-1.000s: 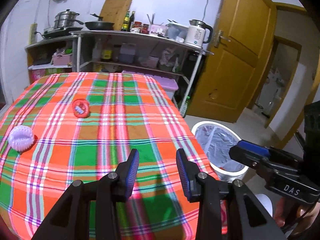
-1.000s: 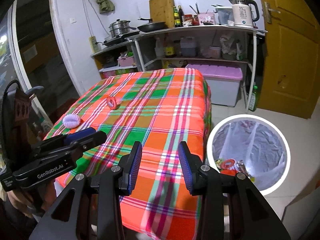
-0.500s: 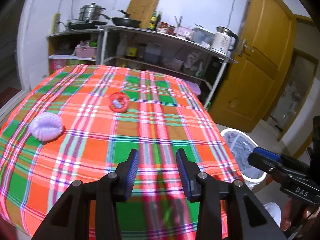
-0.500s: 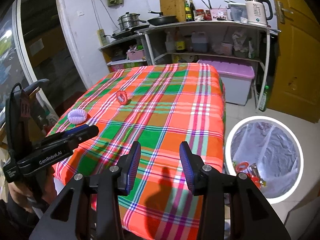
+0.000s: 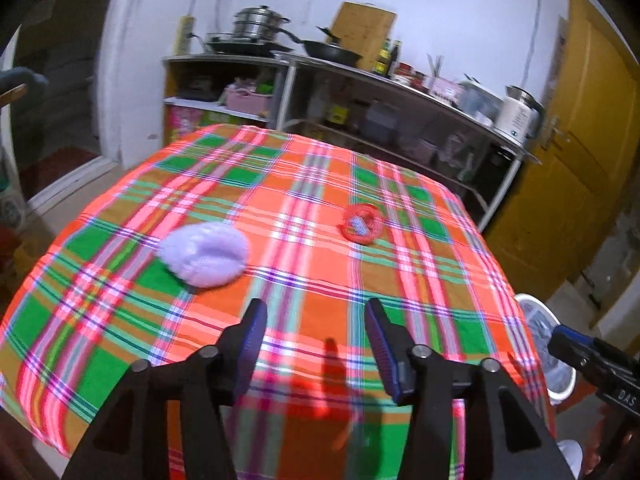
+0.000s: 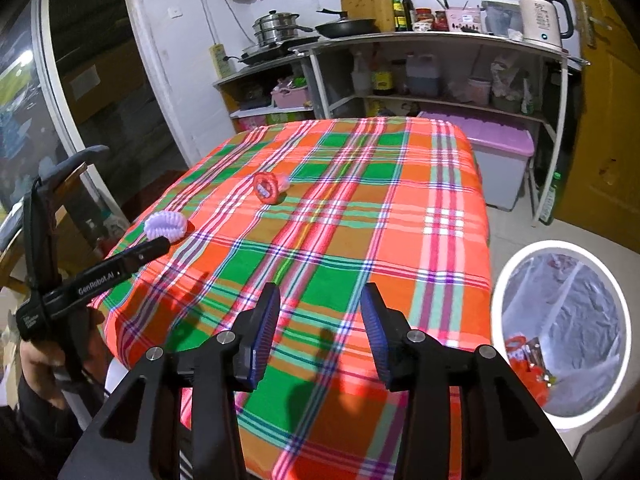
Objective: Collect trash
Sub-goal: 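Grasp the white foam net with the left tool while the right tool grasps the red-lidded cup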
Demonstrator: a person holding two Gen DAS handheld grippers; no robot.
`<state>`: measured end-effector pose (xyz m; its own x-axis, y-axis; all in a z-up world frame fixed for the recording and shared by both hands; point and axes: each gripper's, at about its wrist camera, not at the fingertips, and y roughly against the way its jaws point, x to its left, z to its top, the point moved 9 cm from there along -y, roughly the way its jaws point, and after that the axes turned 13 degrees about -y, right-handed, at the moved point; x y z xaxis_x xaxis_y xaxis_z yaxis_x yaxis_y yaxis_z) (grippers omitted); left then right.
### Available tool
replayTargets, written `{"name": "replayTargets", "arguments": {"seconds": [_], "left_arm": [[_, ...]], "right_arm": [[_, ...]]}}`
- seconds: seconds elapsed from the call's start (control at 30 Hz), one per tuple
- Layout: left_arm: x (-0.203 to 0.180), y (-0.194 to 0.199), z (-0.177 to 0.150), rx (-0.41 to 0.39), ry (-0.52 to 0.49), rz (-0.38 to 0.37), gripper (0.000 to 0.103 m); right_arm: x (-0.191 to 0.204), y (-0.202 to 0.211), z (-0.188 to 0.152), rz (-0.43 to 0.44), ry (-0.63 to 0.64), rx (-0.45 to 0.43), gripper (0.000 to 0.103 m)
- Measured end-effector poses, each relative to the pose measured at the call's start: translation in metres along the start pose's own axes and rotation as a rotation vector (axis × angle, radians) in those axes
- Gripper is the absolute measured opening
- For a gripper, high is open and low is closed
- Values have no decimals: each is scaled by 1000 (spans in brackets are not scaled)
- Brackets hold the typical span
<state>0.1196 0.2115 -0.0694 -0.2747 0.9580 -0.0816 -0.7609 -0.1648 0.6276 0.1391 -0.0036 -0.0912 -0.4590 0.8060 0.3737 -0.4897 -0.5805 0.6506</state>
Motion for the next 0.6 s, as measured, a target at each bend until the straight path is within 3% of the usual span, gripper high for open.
{"name": "replayTargets", "arguments": {"seconds": [0.3,0.6], "left_arm": [[59,-19,1,20,77,91,55],[86,-48,7,38,113,100,59]], "right_arm": [[16,-29,4,5,31,37,45],[23,-58,10,-4,46,68,45]]}}
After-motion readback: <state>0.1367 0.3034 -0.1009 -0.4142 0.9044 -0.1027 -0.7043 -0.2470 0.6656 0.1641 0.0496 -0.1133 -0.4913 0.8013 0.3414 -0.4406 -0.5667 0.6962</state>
